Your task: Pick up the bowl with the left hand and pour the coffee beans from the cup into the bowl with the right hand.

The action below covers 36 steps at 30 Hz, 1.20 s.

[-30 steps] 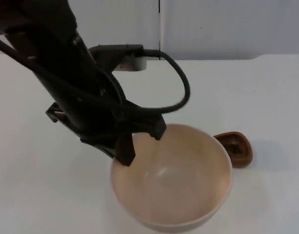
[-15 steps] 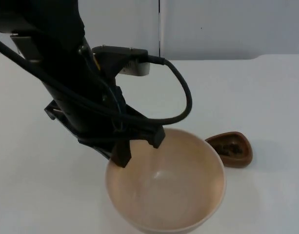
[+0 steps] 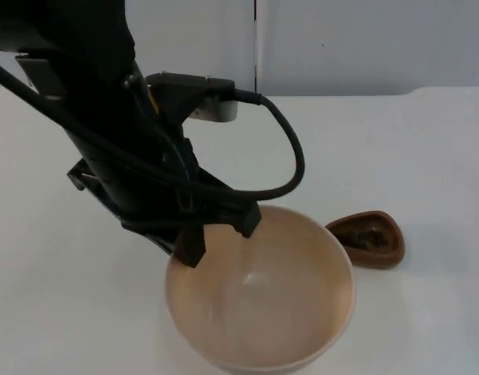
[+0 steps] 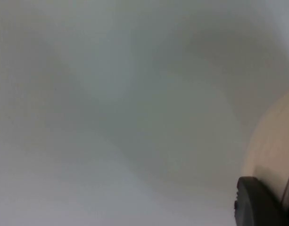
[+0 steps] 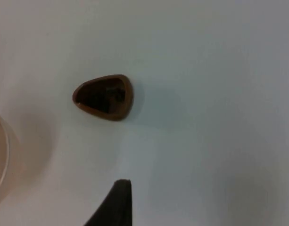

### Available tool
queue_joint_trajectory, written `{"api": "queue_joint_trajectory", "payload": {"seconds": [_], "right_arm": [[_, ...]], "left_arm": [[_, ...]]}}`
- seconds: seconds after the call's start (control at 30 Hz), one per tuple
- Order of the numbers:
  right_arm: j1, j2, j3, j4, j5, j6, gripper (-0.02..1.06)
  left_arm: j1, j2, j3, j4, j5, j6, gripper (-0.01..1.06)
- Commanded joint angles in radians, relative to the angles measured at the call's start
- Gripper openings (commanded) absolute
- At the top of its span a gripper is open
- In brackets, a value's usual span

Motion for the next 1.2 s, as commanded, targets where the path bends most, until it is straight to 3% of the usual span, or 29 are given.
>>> {"api": "queue_joint_trajectory", "payload": {"seconds": [0.0,0.03,0.17,0.3,0.57,0.63,0.87,1.17], "right_arm": [[-0.006,0.126,-0.035,0.08,-0.036,-0.073,1.05],[-0.006,0.126,-0.035,0.08,-0.036,-0.073,1.05],[0.024,0.266,-0.082,0.096,-0.075,-0.096,1.05],[0.083,0.351,-0.128,0.096,-0.094,-0.096,1.05],[0.234,0.509,-0.247,0.07,-0.138,-0.075,1.05],[0.288,0.572,-0.3,0.016,-0.138,-0.019,1.05],[0.402,0.753,-0.491,-0.111,-0.065,0.096,1.05],[0.427,0.917,-0.689,-0.289,0.055,0.302,1.05]], "left_arm": [[-0.004,-0.011,0.005,0.076,-0.013,-0.124,0.0],[-0.004,-0.011,0.005,0.076,-0.013,-0.124,0.0],[-0.004,-0.011,0.005,0.255,-0.011,-0.373,0.0],[-0.004,-0.011,0.005,0.323,-0.011,-0.466,0.0],[-0.004,-0.011,0.005,0.319,-0.011,-0.477,0.0],[-0.004,-0.011,0.005,0.319,-0.011,-0.479,0.0],[-0.004,-0.011,0.005,0.319,-0.011,-0.486,0.0],[-0.004,-0.011,0.005,0.317,-0.011,-0.486,0.0]]}}
